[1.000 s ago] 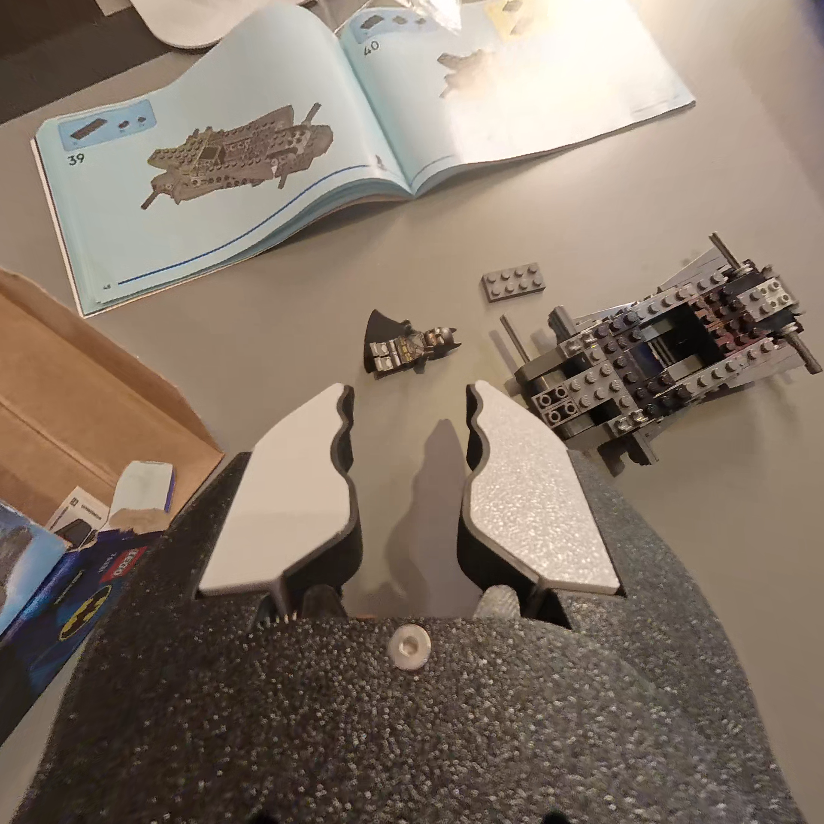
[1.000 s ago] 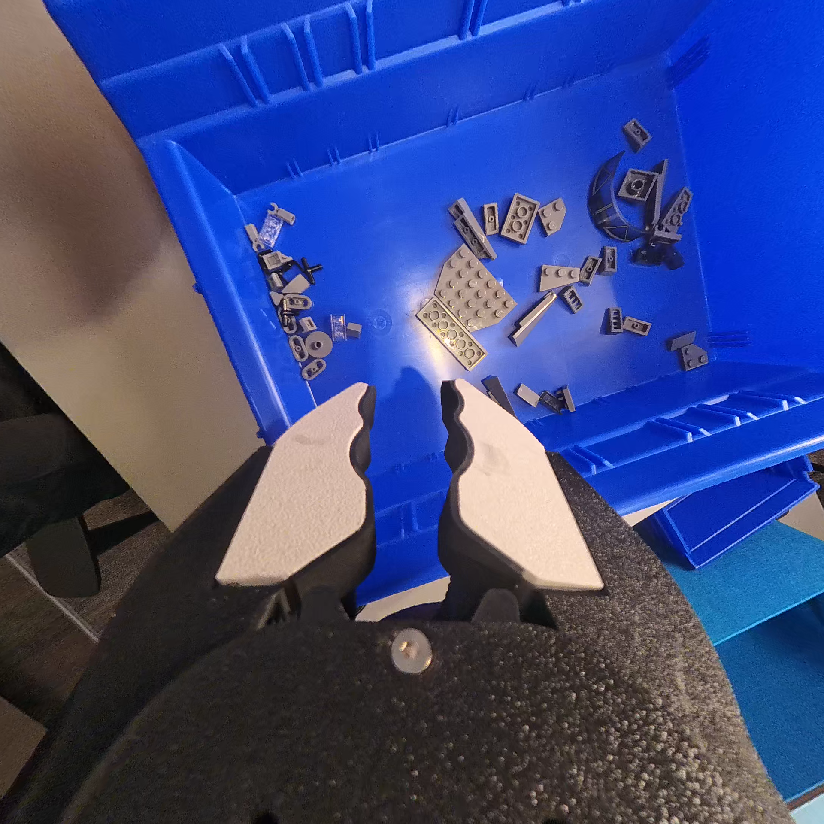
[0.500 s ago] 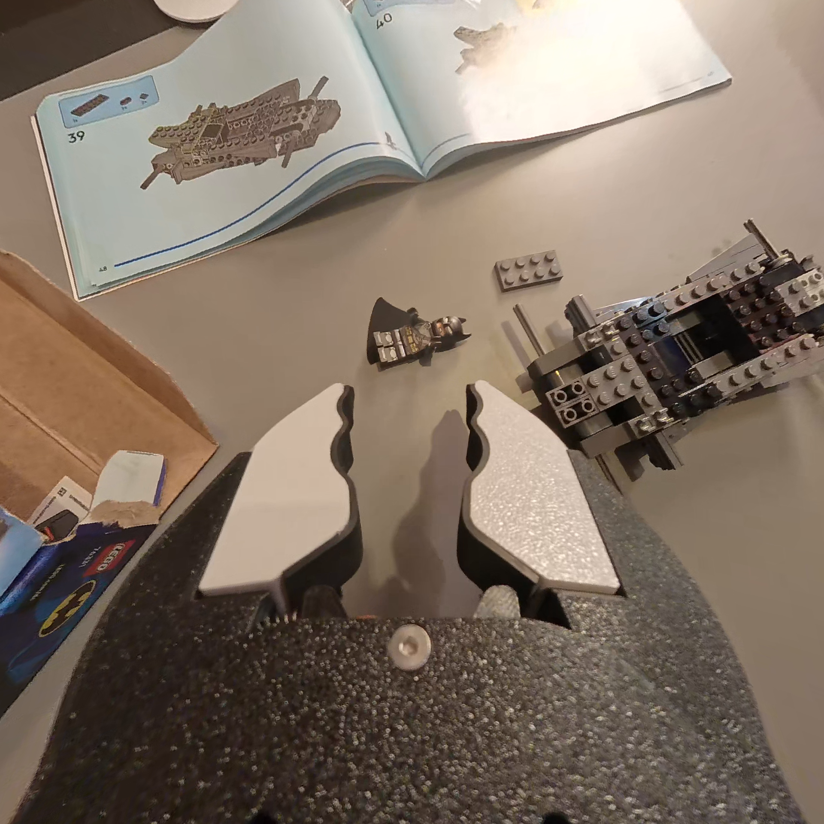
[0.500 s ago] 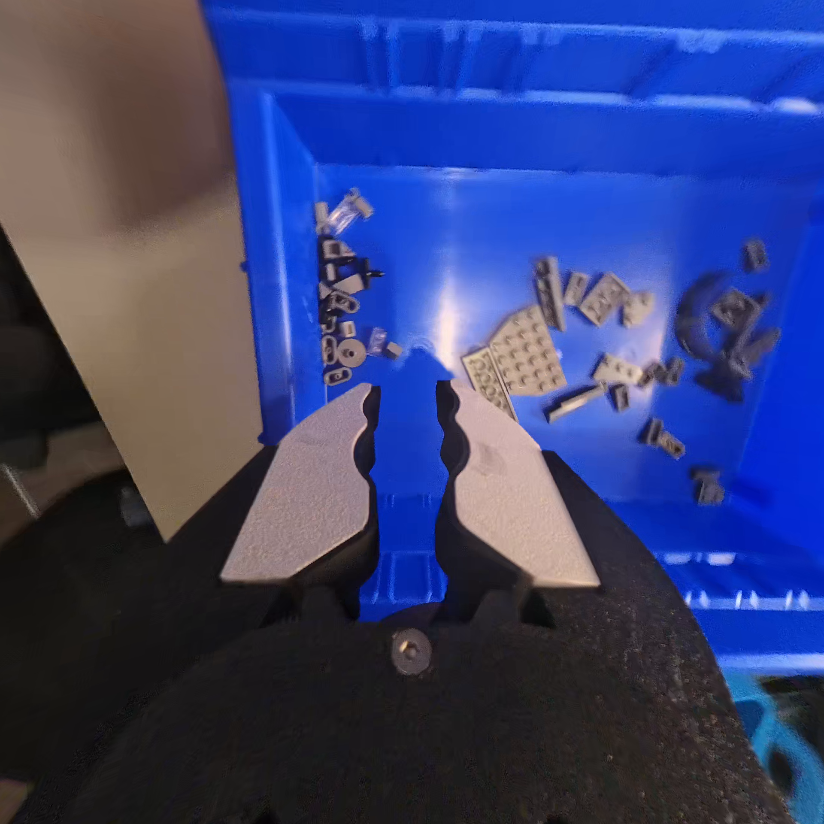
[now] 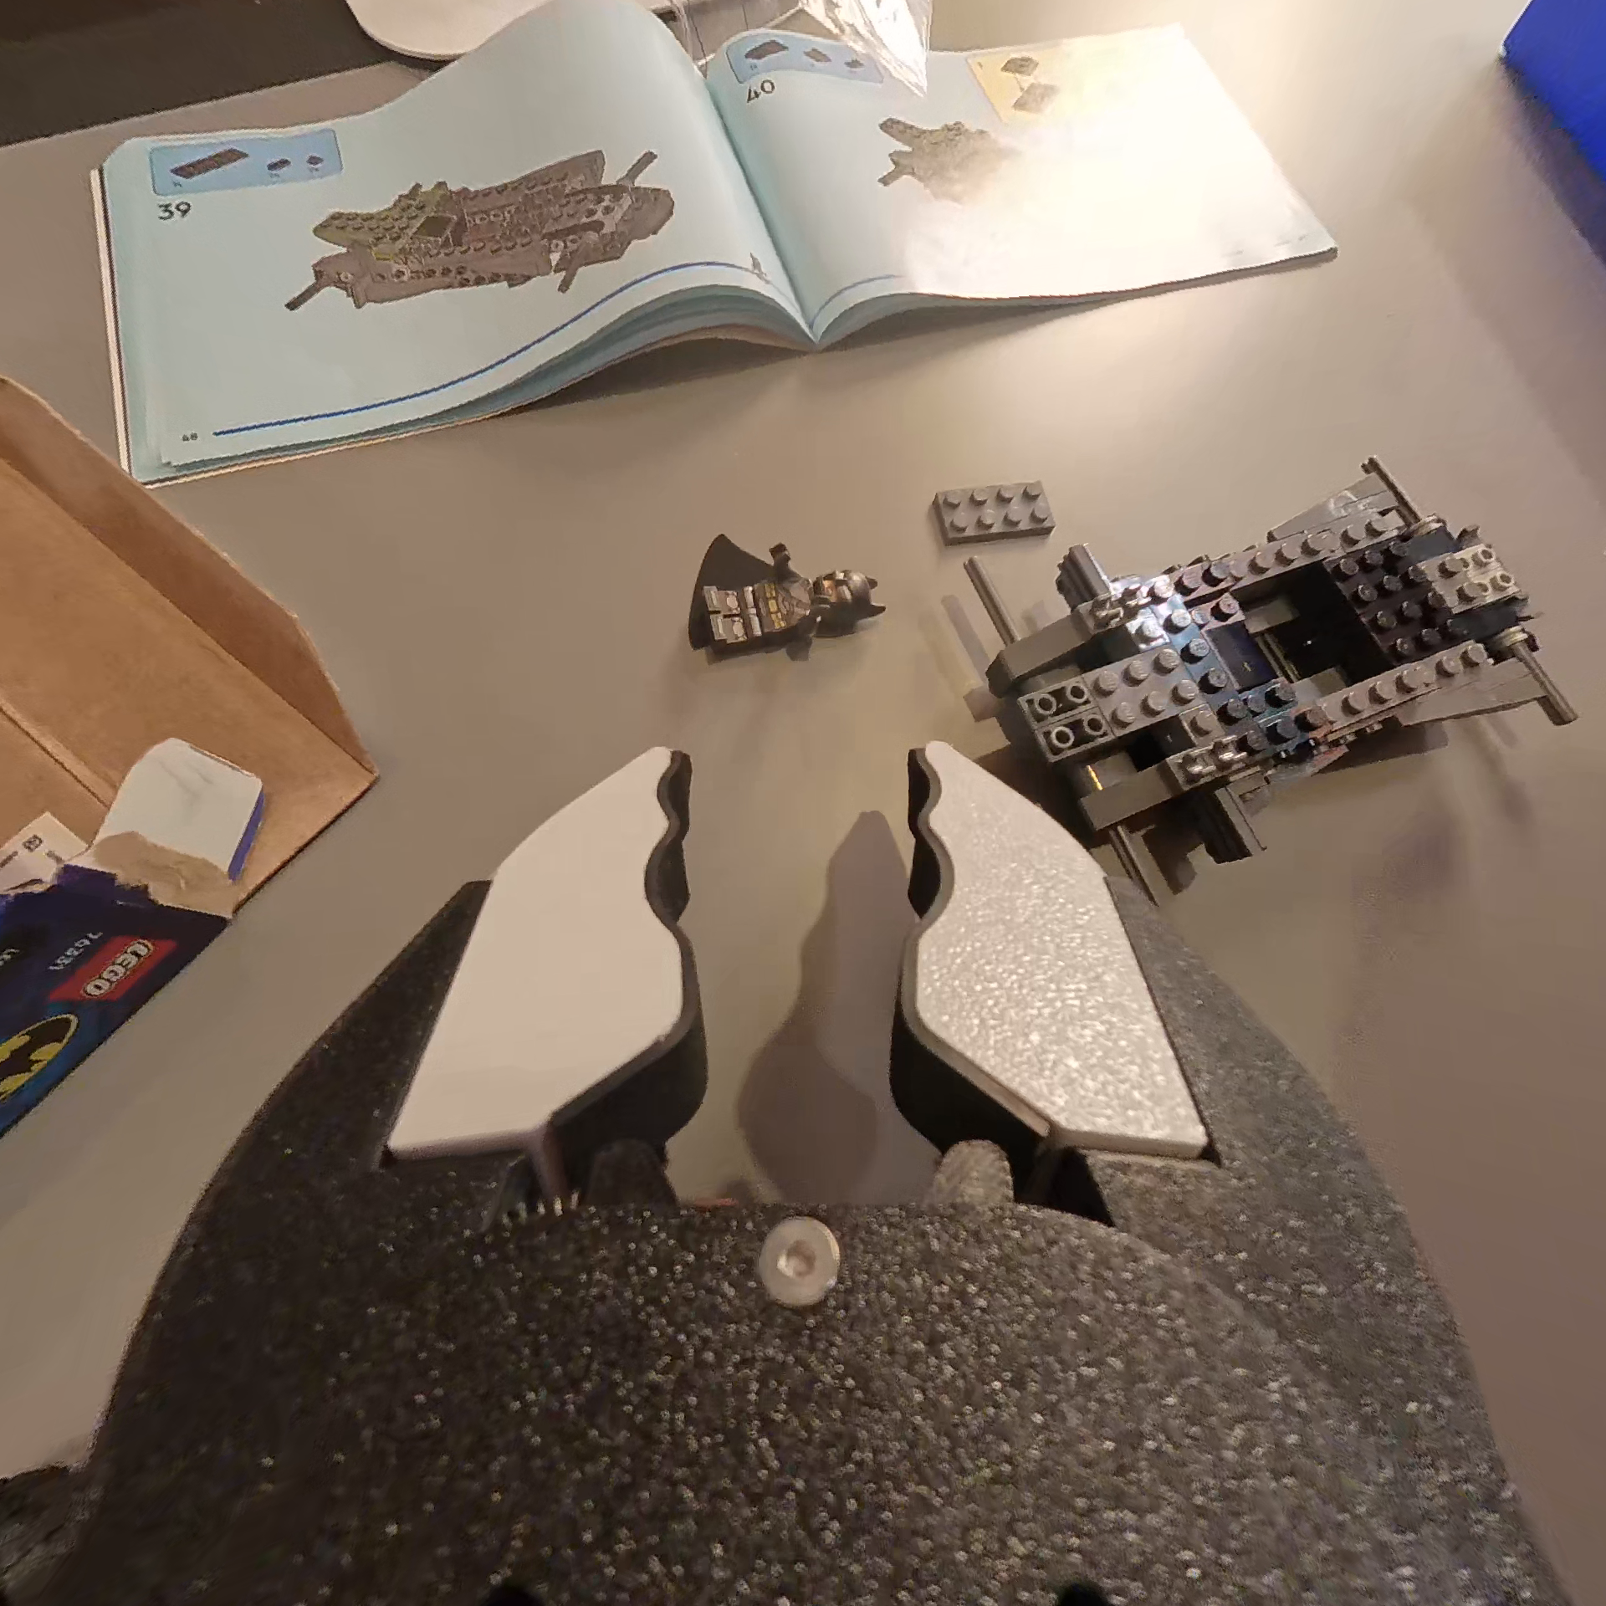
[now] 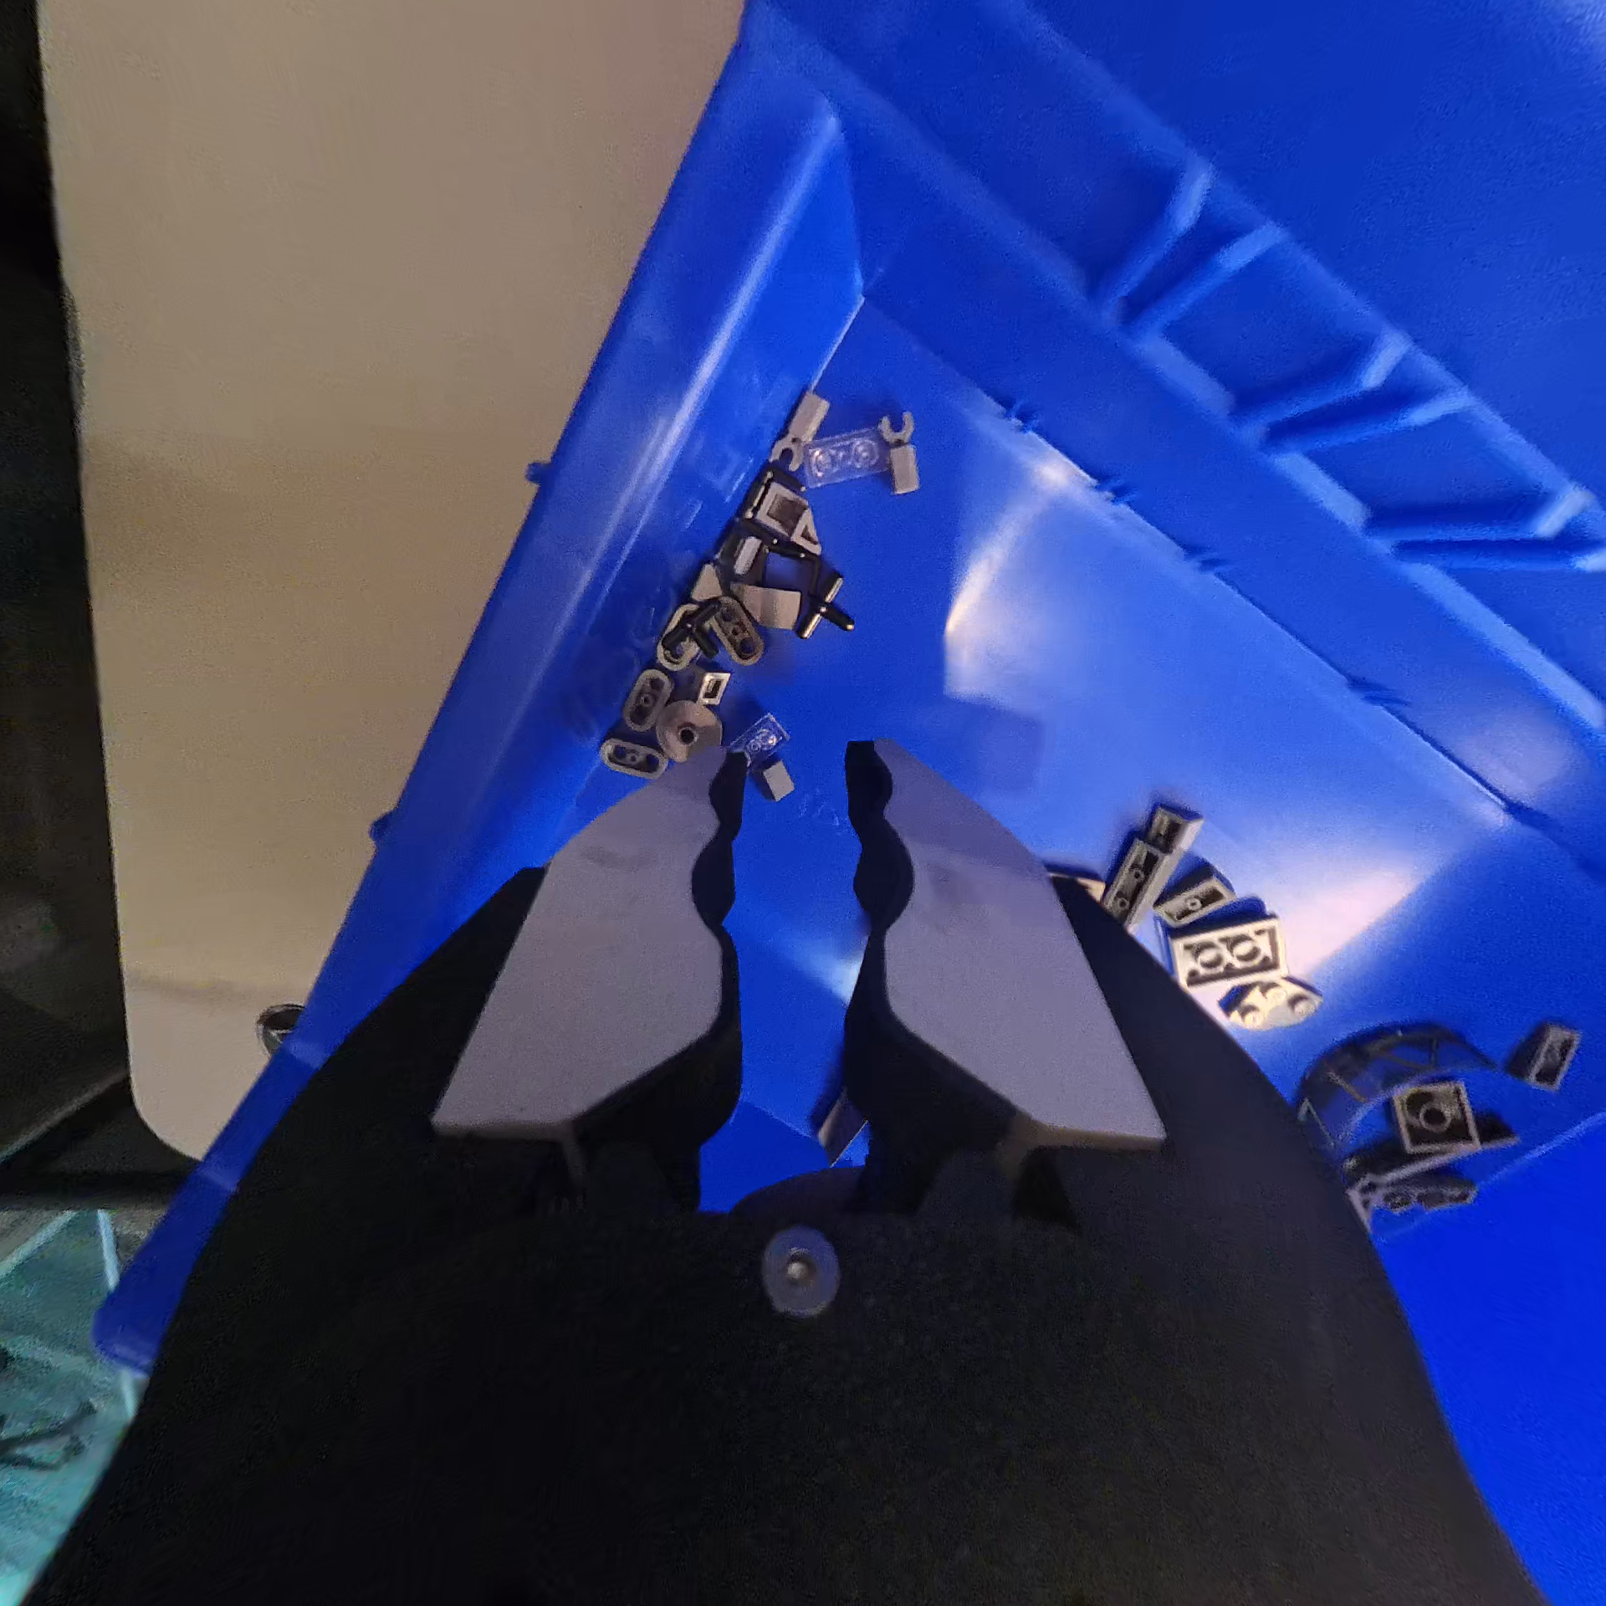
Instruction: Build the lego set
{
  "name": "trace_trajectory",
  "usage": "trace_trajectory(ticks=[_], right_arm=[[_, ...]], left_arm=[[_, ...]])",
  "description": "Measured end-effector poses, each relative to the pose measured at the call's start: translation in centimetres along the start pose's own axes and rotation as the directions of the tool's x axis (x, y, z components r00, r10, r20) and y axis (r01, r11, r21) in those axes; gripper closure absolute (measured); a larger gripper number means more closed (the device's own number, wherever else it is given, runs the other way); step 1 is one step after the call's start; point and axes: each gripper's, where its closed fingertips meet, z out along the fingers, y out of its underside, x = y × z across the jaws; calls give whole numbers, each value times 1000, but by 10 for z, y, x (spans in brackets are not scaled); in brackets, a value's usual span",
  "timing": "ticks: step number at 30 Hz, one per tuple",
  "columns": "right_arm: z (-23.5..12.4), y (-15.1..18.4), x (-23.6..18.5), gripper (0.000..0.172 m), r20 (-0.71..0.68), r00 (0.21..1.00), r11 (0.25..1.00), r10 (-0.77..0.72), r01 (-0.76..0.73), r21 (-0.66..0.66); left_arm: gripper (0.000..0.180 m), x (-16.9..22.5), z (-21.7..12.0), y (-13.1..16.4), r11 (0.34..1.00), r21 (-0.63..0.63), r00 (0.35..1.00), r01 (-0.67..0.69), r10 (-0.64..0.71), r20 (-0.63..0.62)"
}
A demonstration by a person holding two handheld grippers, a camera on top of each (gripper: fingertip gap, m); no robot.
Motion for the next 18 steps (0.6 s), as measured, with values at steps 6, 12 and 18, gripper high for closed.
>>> trace_trajectory(ticks=[6, 12, 18], right_arm=[[9, 11, -5, 153, 19, 996, 995, -93, 93, -28], [14, 9, -7, 158, 8, 993, 993, -117, 117, -21], [14, 12, -11, 167, 23, 997, 996, -79, 80, -26]], left_arm=[[132, -1, 1, -1, 1000, 19, 1000, 12, -11, -20], [132, -2, 3, -2, 1000, 21, 999, 19, -18, -40], [132, -2, 3, -2, 999, 32, 998, 29, -27, -61]])
